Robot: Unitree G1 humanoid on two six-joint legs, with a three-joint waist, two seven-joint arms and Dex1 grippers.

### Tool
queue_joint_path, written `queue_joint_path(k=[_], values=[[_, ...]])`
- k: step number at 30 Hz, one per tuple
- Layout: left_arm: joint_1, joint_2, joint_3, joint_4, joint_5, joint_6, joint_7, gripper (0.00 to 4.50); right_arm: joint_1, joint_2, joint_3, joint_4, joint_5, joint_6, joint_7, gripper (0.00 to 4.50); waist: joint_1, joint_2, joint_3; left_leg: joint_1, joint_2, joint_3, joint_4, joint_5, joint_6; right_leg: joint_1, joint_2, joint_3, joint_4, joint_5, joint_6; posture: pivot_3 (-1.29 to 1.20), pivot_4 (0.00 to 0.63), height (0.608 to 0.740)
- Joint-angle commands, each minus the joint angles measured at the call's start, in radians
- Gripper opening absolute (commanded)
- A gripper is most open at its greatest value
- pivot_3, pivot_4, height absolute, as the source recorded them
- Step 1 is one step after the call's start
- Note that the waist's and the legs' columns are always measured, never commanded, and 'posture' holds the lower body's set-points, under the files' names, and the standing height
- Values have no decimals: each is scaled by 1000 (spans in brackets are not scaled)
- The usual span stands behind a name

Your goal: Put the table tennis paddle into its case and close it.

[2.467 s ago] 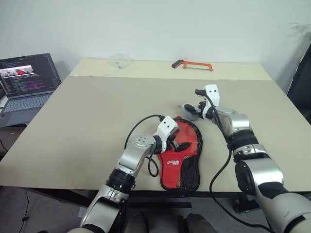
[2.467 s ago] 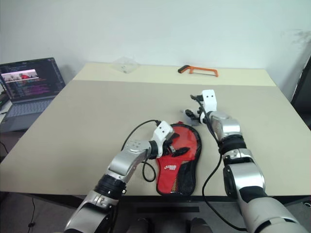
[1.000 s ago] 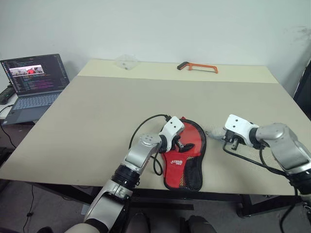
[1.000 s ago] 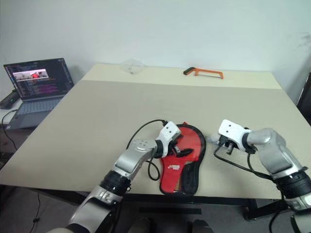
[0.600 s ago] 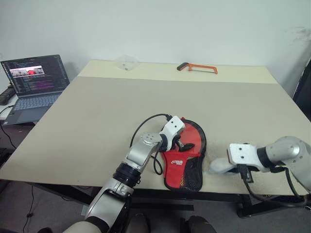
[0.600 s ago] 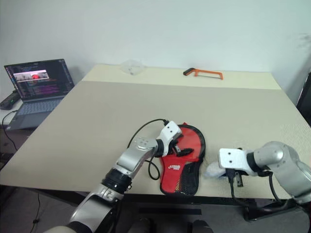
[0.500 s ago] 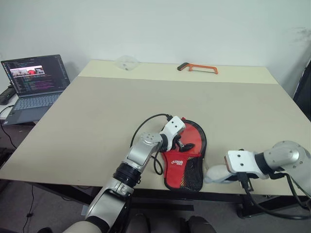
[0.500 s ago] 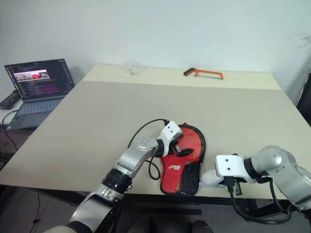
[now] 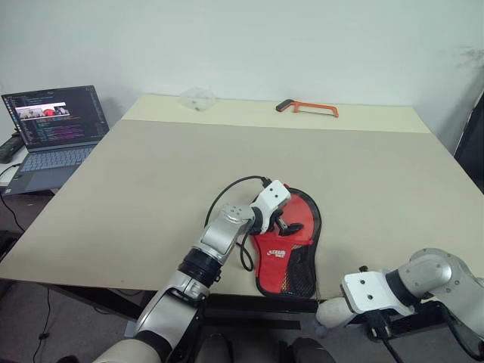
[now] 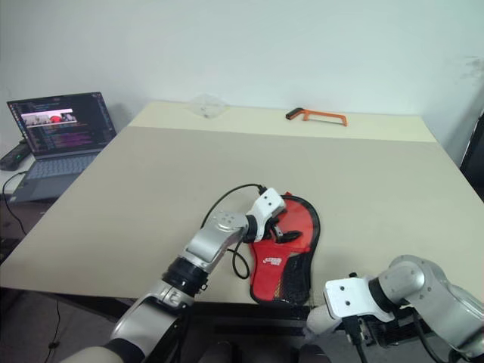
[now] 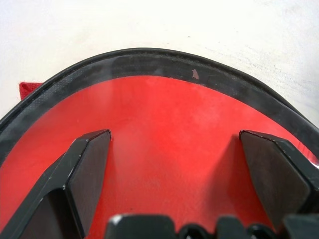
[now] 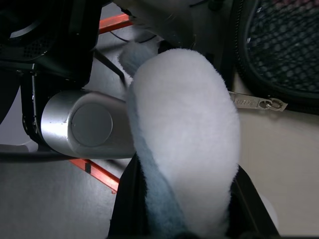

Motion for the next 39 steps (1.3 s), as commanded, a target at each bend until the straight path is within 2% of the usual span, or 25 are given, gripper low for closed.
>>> queue_joint_path(k=[1, 4, 7, 10, 14, 18, 22, 27, 30, 35, 39], values=[[23, 5, -35, 67, 44, 26, 4, 4500, -25, 5, -38, -6, 42, 13, 15, 515, 0, 0, 0, 0, 0, 0, 0, 0, 0, 0, 0, 0, 0, 0, 0, 0, 150, 740], [22, 8, -32, 70, 42, 25, 4, 4500, -60, -6, -122, -2, 146, 49, 50, 515, -1, 0, 0, 0, 0, 0, 0, 0, 0, 1, 0, 0, 0, 0, 0, 0, 150, 740], [18, 11, -28, 79, 43, 19, 5, 4500, -25, -30, -137, -75, 202, 57, 83, 515, 0, 0, 0, 0, 0, 0, 0, 0, 0, 1, 0, 0, 0, 0, 0, 0, 150, 740], [12, 12, -25, 91, 44, 13, 7, 4500, 8, -36, -97, -143, 205, 71, 73, 515, 0, 0, 0, 0, 0, -1, 0, 0, 0, 1, 0, -1, 0, 0, -1, 0, 150, 740], [8, 10, -28, 94, 44, 13, 5, 4500, 51, -35, 5, -186, 134, 46, 70, 515, -1, -1, 0, 0, 0, -1, 0, -1, -1, 1, 0, -1, -1, -1, -1, 0, 150, 740], [4, 13, -31, 98, 47, 15, 2, 4500, 50, -25, 35, -186, 122, 40, 65, 514, -1, -2, -1, 0, 0, -1, 0, -1, -2, 1, 0, -1, -2, -1, -1, 0, 150, 740], [-3, 15, -29, 106, 48, 14, 1, 4500, 15, -15, 8, -126, 108, 30, 48, 514, -1, -2, -1, 0, 0, -1, 0, -1, -2, 1, 0, -1, -2, -1, -1, 0, 150, 740], [-5, 15, -30, 110, 49, 10, 2, 4500, -107, 31, -62, 24, 114, 50, 11, 512, -2, -2, 0, 0, 0, -1, 0, -1, -2, 1, 0, -1, -2, 0, 0, 0, 150, 740], [-2, 13, -28, 105, 46, 9, 3, 4500, -183, 75, -38, 133, 61, 60, -31, 511, -3, -2, 0, 1, 0, -1, 1, -1, -2, 1, 0, -1, -1, 0, 0, 0, 150, 740], [27, 26, 12, 12, -6, -28, -39, 4500, -235, 129, 0, 225, 8, 50, -61, 2169, -3, -2, 0, 0, 0, 0, 0, -1, -2, 1, 0, 0, -2, 0, -1, 0, 150, 740], [60, 123, 79, -166, -103, -36, -176, 4500, -245, 111, -31, 239, 31, 50, -18, 3479, -8, -2, 2, 0, 2, 1, -2, -3, -4, -1, 1, 0, 1, 0, 3, 0, 150, 740]])
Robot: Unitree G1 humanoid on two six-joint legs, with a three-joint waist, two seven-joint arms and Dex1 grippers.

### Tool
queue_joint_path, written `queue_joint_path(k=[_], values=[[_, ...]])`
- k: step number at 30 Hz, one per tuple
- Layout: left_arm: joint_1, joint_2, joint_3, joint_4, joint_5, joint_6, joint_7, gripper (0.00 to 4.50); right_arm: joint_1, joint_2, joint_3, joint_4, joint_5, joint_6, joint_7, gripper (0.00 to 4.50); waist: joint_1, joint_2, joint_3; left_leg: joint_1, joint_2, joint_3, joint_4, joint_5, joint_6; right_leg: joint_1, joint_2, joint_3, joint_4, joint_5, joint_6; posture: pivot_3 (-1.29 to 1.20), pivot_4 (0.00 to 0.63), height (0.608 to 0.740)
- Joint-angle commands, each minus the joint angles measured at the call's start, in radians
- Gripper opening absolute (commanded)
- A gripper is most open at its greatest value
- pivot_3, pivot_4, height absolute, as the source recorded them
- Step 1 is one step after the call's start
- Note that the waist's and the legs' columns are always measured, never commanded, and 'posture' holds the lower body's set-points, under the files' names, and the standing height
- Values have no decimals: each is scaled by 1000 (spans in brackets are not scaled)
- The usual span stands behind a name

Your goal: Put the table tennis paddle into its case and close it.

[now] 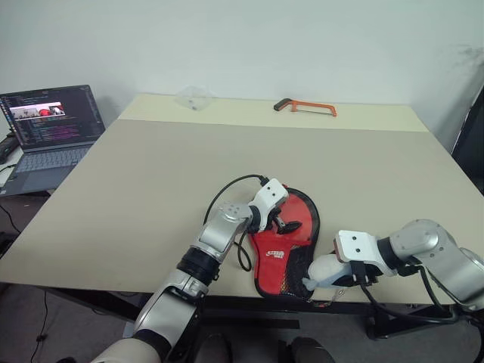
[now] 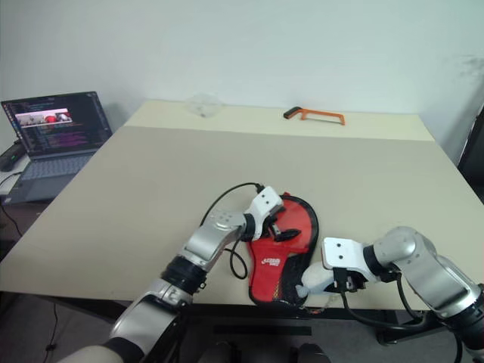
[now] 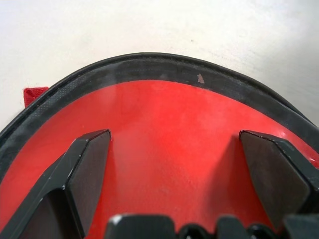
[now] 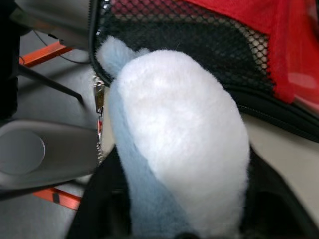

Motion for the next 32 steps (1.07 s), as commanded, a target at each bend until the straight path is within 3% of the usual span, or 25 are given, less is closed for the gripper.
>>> queue_joint_path(k=[1, 3, 9, 13, 20, 24, 32], values=[[17, 91, 88, -147, -108, 45, -120, 4500, -23, -30, -53, 10, 34, 1, 40, 3826, -1, 0, 3, 0, 1, 0, 0, 0, -1, -1, 1, 0, 2, -1, -1, 0, 150, 740], [16, 177, 136, -212, -172, 84, -202, 4500, -39, -44, -102, 27, 73, 18, 57, 4485, 0, 1, 7, -2, 2, -1, 0, 0, -1, -4, 3, 0, 5, -1, -1, 0, 150, 740], [62, 484, 238, -297, -285, 93, -459, 4500, -25, -103, -293, 53, 260, 87, 148, 4485, 0, 3, 10, -2, 2, 0, 0, -1, -2, -5, 2, 1, 5, -3, -1, 0, 150, 740], [154, 687, 339, -367, -387, 125, -626, 4500, 41, -142, -489, 17, 432, 193, 181, 4485, 1, 3, 10, -2, 3, 1, 0, -4, -6, -5, 1, 0, 4, -5, -3, 0, 150, 740], [362, 967, 538, -339, -421, 135, -717, 4500, 340, -231, -881, -3, 474, 294, 238, 4485, 6, 3, 11, -3, 2, 1, 0, -8, -8, -5, 0, -1, 5, -11, -5, 0, 150, 740], [441, 1013, 599, -327, -418, 127, -690, 4500, 388, -238, -956, -55, 521, 339, 217, 4485, 3, 4, 10, -2, 3, 2, 0, -8, -8, -6, -1, 0, 6, -15, -9, 0, 150, 740], [498, 946, 597, -463, -469, 238, -565, 4500, 240, -243, -795, -161, 665, 417, 115, 4485, 3, 3, 11, -1, 3, 4, 0, -8, -8, -11, -3, 2, 5, -14, -9, 0, 150, 740]])
